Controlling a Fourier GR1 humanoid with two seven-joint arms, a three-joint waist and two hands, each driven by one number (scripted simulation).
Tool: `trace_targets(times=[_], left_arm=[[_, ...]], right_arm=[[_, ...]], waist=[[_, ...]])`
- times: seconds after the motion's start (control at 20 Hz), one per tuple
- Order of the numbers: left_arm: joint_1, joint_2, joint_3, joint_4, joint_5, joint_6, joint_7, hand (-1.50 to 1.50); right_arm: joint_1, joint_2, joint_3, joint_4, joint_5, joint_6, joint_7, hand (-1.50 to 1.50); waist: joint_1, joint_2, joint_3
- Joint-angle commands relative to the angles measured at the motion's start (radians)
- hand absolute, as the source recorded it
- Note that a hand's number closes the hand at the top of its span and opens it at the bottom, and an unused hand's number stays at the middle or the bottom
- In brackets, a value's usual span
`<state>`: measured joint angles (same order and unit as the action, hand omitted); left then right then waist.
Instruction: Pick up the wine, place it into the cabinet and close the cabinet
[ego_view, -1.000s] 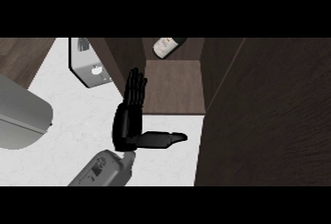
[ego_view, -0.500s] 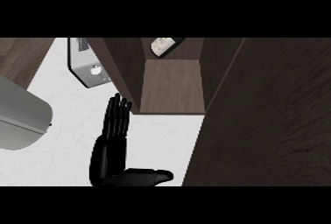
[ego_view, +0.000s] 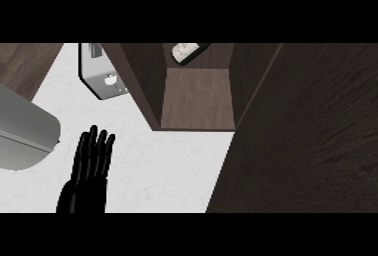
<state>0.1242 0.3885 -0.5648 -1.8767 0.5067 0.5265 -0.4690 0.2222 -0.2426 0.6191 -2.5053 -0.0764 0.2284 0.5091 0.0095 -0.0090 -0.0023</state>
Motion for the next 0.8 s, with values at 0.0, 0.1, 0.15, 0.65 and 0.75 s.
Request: trace_targets(times=[0.0, 0.1, 0.15, 0.65, 0.75], left_arm=[[0.119, 0.060, 0.036, -0.069, 0.022, -0.042, -0.044, -1.50], [0.112, 0.086, 0.096, -0.053, 0.060, -0.092, -0.052, -1.50], [0.131, 0.109, 0.095, -0.115, 0.062, -0.079, -0.019, -1.50], [0.300, 0.217, 0.266, -0.133, 0.185, -0.273, -0.108, -1.50], [0.310, 0.239, 0.306, -0.169, 0.231, -0.284, -0.070, -1.50]], right_arm=[[-0.046, 0.053, 0.186, -0.145, 0.071, -0.025, 0.088, 1.50], [-0.072, 0.066, 0.199, -0.189, 0.049, -0.053, 0.174, 1.50], [-0.103, 0.112, 0.235, -0.110, 0.070, -0.068, 0.151, 1.50], [-0.361, 0.239, 0.307, 0.069, 0.076, -0.284, 0.243, 1.50], [-0.421, 0.239, 0.364, 0.121, 0.093, -0.366, 0.241, 1.50]], waist=[[0.005, -0.002, -0.001], [-0.002, -0.001, -0.002], [0.005, -0.001, -0.001], [0.042, -0.004, -0.005], [0.034, -0.003, -0.004]])
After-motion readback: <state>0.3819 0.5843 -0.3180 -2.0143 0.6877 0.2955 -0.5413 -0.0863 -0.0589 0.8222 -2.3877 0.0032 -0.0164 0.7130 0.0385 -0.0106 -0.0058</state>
